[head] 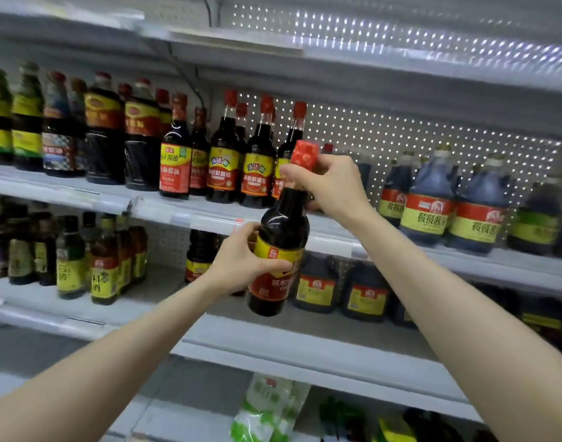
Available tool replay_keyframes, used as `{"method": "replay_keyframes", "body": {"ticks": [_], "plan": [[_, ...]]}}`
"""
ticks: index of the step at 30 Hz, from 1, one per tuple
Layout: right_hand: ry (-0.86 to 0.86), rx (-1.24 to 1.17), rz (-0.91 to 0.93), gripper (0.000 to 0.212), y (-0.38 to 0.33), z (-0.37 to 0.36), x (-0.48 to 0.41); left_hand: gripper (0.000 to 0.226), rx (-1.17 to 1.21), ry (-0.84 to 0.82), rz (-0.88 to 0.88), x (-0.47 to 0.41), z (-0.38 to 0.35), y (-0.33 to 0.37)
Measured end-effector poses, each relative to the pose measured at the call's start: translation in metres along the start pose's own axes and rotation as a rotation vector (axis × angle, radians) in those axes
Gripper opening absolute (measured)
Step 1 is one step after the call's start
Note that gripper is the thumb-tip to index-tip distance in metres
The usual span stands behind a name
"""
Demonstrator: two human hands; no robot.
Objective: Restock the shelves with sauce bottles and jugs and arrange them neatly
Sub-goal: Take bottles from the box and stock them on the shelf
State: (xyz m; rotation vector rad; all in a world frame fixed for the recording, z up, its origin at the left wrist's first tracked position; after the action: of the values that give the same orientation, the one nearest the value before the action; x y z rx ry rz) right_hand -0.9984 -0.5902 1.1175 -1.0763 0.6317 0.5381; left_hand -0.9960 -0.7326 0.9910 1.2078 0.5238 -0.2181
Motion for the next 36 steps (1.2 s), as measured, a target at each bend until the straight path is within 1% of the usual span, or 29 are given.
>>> {"method": "replay_keyframes", "body": {"ticks": [3,6,8,10,12,14,16,18,20,21,24,27,31,34,36], "plan": [[-0.025,-0.009,0.070,0.038,-0.024,-0.001,-0.019,0.064,0.024,0.039,-0.035,-0.013,0.018,0.017],[-0.084,-0.043,0.128,0.022,-0.036,-0.007,-0.039,0.059,0.043,0.080,-0.060,-0.030,0.038,0.030],[-0.139,-0.056,0.129,0.020,-0.035,-0.017,-0.048,0.061,0.037,0.084,-0.082,-0.042,0.049,0.036],[-0.187,-0.073,0.107,0.022,-0.032,-0.030,-0.053,0.062,0.034,0.091,-0.112,-0.054,0.062,0.040],[-0.247,-0.109,0.074,0.026,-0.027,-0.047,-0.055,0.058,0.028,0.092,-0.141,-0.065,0.075,0.045],[-0.319,-0.125,0.008,0.031,-0.019,-0.065,-0.054,0.055,0.040,0.090,-0.149,-0.075,0.086,0.046],[-0.349,-0.171,-0.070,0.037,-0.015,-0.085,-0.058,0.053,0.042,0.083,-0.155,-0.088,0.100,0.042],[-0.323,-0.207,-0.088,0.032,-0.017,-0.101,-0.067,0.052,0.055,0.073,-0.161,-0.104,0.114,0.034],[-0.286,-0.196,-0.036,0.023,-0.024,-0.113,-0.080,0.054,0.068,0.071,-0.177,-0.120,0.127,0.028],[-0.267,-0.191,-0.012,0.022,-0.027,-0.118,-0.086,0.055,0.072,0.068,-0.186,-0.127,0.131,0.025],[-0.219,-0.173,0.027,0.029,-0.030,-0.133,-0.103,0.062,0.077,0.075,-0.221,-0.152,0.144,0.019],[-0.179,-0.170,0.063,0.020,-0.033,-0.147,-0.119,0.068,0.097,0.082,-0.251,-0.176,0.156,0.009],[-0.128,-0.143,0.058,0.009,-0.027,-0.165,-0.138,0.064,0.080,0.065,-0.294,-0.199,0.163,-0.005],[-0.103,-0.133,0.030,0.013,-0.020,-0.176,-0.149,0.065,0.060,0.081,-0.325,-0.212,0.165,-0.015],[-0.086,-0.126,0.000,0.022,-0.014,-0.181,-0.156,0.063,0.042,0.093,-0.345,-0.218,0.167,-0.021]]}}
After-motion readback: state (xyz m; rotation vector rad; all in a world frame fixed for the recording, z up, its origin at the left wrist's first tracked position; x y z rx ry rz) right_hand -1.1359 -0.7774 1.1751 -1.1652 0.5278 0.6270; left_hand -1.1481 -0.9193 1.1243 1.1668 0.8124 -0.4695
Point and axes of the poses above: each hand's wrist, its own x-axis away from the middle knuckle, its own z-axis out of the back of the hand, y = z × x, the point moved 6 cm from there along -x, towards the middle knuckle, and after that the axes turned 6 degrees about y, right-handed, at the moved point
